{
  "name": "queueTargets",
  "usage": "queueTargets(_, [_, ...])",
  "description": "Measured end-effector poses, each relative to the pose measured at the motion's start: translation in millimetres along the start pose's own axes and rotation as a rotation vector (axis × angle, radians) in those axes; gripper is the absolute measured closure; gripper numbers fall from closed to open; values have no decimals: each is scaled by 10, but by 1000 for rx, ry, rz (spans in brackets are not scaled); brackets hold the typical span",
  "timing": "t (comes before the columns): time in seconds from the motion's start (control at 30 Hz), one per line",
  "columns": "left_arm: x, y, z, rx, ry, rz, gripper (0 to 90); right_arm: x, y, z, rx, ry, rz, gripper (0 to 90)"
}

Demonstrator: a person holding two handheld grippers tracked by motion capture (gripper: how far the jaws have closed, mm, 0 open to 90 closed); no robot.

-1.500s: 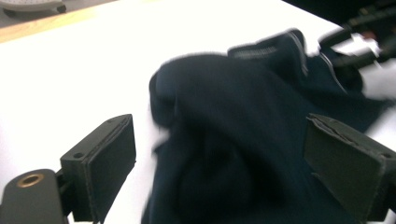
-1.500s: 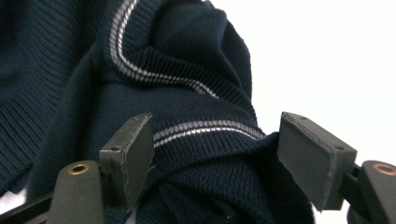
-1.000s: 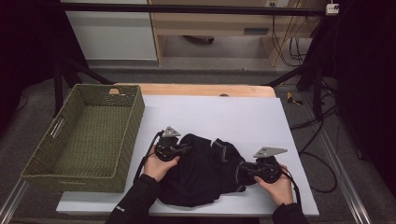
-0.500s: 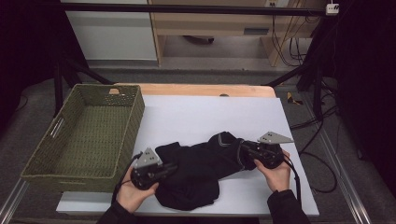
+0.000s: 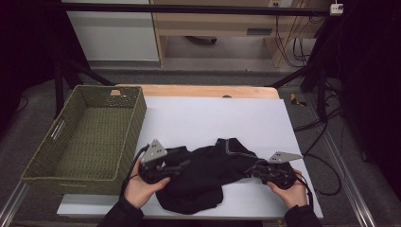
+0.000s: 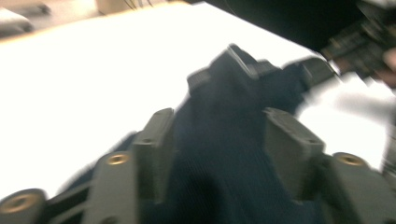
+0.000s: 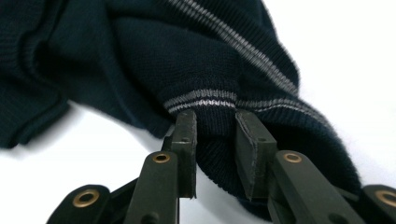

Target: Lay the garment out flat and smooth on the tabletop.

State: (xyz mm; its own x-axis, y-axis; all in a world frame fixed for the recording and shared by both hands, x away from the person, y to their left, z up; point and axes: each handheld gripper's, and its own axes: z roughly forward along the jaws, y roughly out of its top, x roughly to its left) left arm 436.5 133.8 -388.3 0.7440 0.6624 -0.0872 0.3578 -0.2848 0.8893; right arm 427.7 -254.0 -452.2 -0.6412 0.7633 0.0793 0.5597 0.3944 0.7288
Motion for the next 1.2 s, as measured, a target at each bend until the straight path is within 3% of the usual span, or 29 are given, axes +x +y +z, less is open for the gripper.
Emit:
queueTargets(0.1, [81, 202, 290, 5, 20, 20, 347, 51, -13, -30, 13, 15, -6, 706])
queueTargets(0.17, [152, 284, 546, 57, 26, 42, 316, 94, -36, -42, 16, 32, -4, 708])
queueTargets(0.23, [232, 316, 809, 120, 43, 34, 309, 118, -68, -59, 28, 42, -16, 718])
queueTargets(0.33, [320, 297, 1164, 224, 61, 39, 309, 137, -109, -69, 41, 61, -10, 720])
queueTargets(0.4, [355, 254, 1299, 257, 53, 24, 310, 142, -119, -71, 46, 71, -3, 695])
queueTargets(0.53, [436, 135, 1497, 353, 23, -13, 364, 106, -42, -165, -27, 76, 5, 580])
queueTargets(0.7, [419, 29, 1638, 451, -47, -17, 490, -77, 118, -314, -155, -14, 71, 470])
queueTargets(0.77, [400, 27, 1645, 461, -43, -6, 523, -196, 159, -292, -153, -63, 107, 451])
queueTargets(0.87, [372, 26, 1643, 470, -47, 10, 625, -358, 174, -126, -87, -118, 140, 415])
queueTargets(0.97, [336, 34, 1636, 483, -73, 19, 783, -421, 120, 44, -20, -85, 179, 412])
queueTargets(1.03, [322, 43, 1622, 489, -72, 30, 848, -384, 89, 90, 23, -64, 166, 443])
queueTargets(1.1, [324, 61, 1592, 477, -68, 27, 859, -355, 66, 108, 41, -43, 154, 517])
queueTargets(1.2, [354, 144, 1432, 391, -39, 4, 863, -333, 73, 103, 64, 4, 140, 738])
